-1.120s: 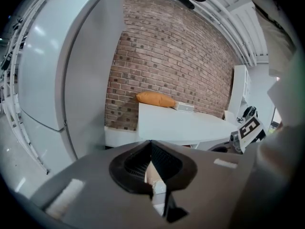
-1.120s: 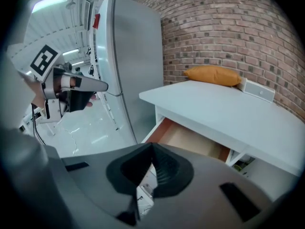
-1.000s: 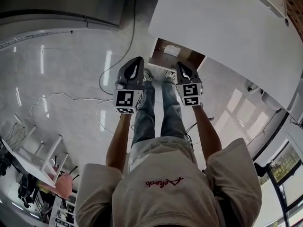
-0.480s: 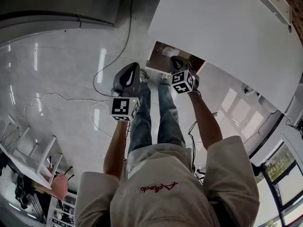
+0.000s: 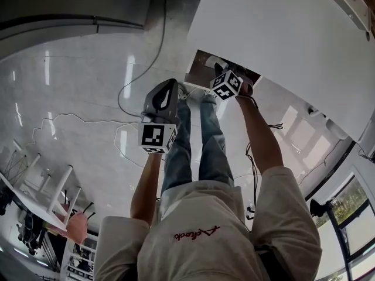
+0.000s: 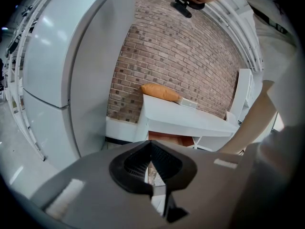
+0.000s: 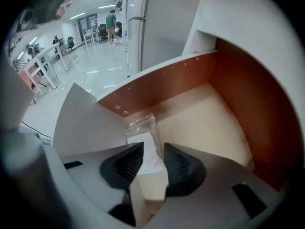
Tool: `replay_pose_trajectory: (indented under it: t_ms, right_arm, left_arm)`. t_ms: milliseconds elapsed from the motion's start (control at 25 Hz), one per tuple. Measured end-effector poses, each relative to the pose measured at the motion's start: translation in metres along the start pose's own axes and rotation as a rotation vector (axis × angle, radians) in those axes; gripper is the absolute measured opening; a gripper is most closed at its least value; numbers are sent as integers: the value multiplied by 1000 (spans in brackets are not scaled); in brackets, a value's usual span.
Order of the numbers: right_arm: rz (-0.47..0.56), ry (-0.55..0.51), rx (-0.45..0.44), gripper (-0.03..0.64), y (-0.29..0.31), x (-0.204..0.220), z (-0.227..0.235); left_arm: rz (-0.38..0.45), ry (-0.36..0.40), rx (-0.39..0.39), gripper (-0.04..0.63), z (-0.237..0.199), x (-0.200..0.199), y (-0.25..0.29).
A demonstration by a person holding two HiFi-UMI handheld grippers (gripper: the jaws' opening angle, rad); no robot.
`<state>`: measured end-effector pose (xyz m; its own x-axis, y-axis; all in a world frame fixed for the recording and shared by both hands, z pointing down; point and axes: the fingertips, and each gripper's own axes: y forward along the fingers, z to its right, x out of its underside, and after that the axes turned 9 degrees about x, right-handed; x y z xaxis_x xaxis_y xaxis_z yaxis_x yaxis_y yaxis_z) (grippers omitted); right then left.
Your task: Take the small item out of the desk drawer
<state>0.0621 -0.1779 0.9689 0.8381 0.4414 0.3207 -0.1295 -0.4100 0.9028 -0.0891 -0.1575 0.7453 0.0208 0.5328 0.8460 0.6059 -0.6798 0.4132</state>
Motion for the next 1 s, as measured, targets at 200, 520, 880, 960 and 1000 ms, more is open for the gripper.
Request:
replay_pose_trajectory:
  t_ms: [200,520,880,960,1000]
  right_arm:
    - [-66,-33,-17,112,22,12,3]
    - [-108,-94,-48,103,38,23,3]
    - [-106,-99,-69,18,41,25,-3]
    - [-100,-87,-62,14,37,24,-4]
    - [-96,-81,-57,14,35,23,-4]
  left_arm:
    - [-20,-5,0,8,-5,8,0]
    - [-39,-13,-5,9,-16,19,0]
    - [-39,-6,2,8,-17,19,2]
    - [-38,-5,2,9,-16,19,2]
    - [-37,-4,4,8,-15,18,2]
